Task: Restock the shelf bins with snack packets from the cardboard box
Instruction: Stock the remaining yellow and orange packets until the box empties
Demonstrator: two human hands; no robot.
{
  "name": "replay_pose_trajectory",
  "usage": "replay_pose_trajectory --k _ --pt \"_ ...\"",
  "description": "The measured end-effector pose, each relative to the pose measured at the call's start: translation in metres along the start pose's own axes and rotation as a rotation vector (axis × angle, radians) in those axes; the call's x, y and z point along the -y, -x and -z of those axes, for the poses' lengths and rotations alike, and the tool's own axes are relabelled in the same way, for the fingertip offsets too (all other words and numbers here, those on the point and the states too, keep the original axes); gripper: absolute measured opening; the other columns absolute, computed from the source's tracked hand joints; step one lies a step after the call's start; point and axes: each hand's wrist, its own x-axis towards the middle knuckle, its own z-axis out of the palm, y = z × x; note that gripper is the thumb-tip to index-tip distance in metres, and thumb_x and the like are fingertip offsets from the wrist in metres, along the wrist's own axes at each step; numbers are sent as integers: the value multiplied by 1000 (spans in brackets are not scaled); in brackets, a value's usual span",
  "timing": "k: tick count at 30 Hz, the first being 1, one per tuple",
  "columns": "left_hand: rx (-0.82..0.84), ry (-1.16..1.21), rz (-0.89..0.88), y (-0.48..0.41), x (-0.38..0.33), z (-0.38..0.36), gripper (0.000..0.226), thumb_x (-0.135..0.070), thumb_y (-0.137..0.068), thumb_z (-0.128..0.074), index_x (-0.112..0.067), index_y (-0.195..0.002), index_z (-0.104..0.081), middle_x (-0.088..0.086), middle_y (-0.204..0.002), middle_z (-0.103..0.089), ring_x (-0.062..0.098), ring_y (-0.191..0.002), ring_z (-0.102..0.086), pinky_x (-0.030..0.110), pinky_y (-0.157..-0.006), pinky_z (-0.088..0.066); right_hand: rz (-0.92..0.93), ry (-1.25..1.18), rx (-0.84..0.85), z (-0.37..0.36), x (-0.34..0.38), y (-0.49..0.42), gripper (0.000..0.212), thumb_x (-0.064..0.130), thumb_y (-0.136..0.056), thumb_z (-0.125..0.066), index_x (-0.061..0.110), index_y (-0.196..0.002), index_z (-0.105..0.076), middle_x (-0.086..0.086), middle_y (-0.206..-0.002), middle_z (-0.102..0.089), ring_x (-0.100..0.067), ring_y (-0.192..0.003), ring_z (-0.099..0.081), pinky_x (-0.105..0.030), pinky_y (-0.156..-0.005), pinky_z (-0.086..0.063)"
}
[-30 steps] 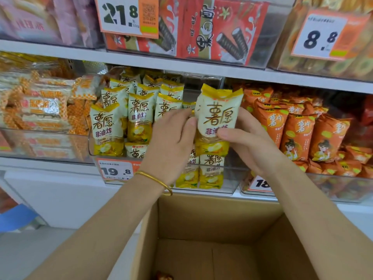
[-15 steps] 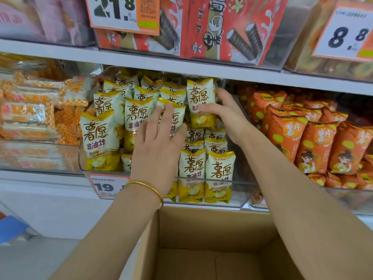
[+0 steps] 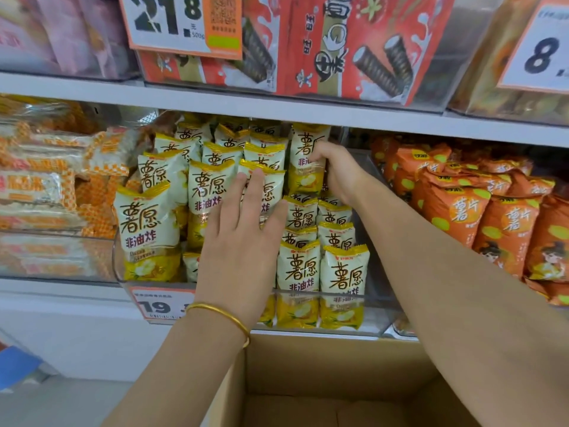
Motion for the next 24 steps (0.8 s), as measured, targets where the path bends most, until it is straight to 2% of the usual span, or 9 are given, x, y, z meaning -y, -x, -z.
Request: replay_pose_trajectory --k 3,5,8,10,14,17,19,22,24 --pt "18 9 10 -1 -2 0 56 2 -64 -73 -9 -118 -62 26 -142 -40 45 -134 -34 60 -96 -40 1 -27 -66 -2 -1 -3 54 30 -38 -64 9 -88 -62 -14 -96 -63 -32 -94 -60 -54 -101 -45" --pt "29 14 12 0 -2 0 56 2 -64 -75 -9 -118 -62 26 -142 -40 45 -134 -34 60 -96 -40 7 -44 -93 -2 -7 -9 51 30 -38 -66 10 -85 -62 -14 -94 -65 -30 -90 -62 -50 -96 -49" --pt "41 27 19 1 -1 1 57 0 -65 -77 -9 -119 -62 26 -143 -40 45 -134 -34 59 -96 -41 -27 -45 -184 -1 -10 -10 69 31 -37 -66 7 -101 -59 -16 -105 -64 -33 -100 -62 -48 -98 -46" --pt "45 23 16 1 -1 1 57 -1 -66 -77 -10 -120 -62 25 -144 -39 44 -135 -33 59 -96 -40 -18 -47 -154 5 -19 -21 68 29 -36 -66 7 -100 -60 -15 -103 -63 -32 -102 -59 -46 -98 -44" --pt "35 25 6 1 1 1 55 -1 -68 -75 -10 -121 -61 26 -144 -38 44 -135 -33 58 -98 -39 -1 -117 -235 5 -21 -9 82 33 -34 -65 10 -112 -57 -17 -114 -64 -35 -105 -62 -56 -95 -48" --pt "29 28 9 2 1 2 54 -2 -69 -75 -10 -122 -61 25 -145 -38 44 -136 -32 58 -99 -39 24 -105 -313 -4 -7 19 63 29 -46 -67 15 -106 -57 -12 -111 -64 -31 -103 -62 -50 -90 -51" --pt "26 27 12 2 0 2 54 -2 -69 -75 -10 -121 -62 25 -144 -38 43 -136 -32 58 -98 -39 49 -141 -302 -5 -7 24 52 18 -62 -70 8 -111 -58 -14 -108 -67 -30 -100 -66 -46 -85 -55" --pt "28 41 18 1 -1 1 54 -2 -68 -76 -9 -120 -62 26 -145 -37 44 -136 -31 58 -99 -38 63 -200 -270 -10 -9 22 48 10 -74 -75 0 -117 -57 -16 -109 -69 -28 -98 -68 -44 -86 -57" --pt "29 42 22 1 -2 0 53 -2 -69 -76 -9 -120 -62 26 -145 -37 44 -136 -31 59 -99 -38 63 -116 -297 -17 -11 19 38 8 -82 -72 0 -117 -59 -14 -112 -69 -25 -99 -68 -34 -84 -57"
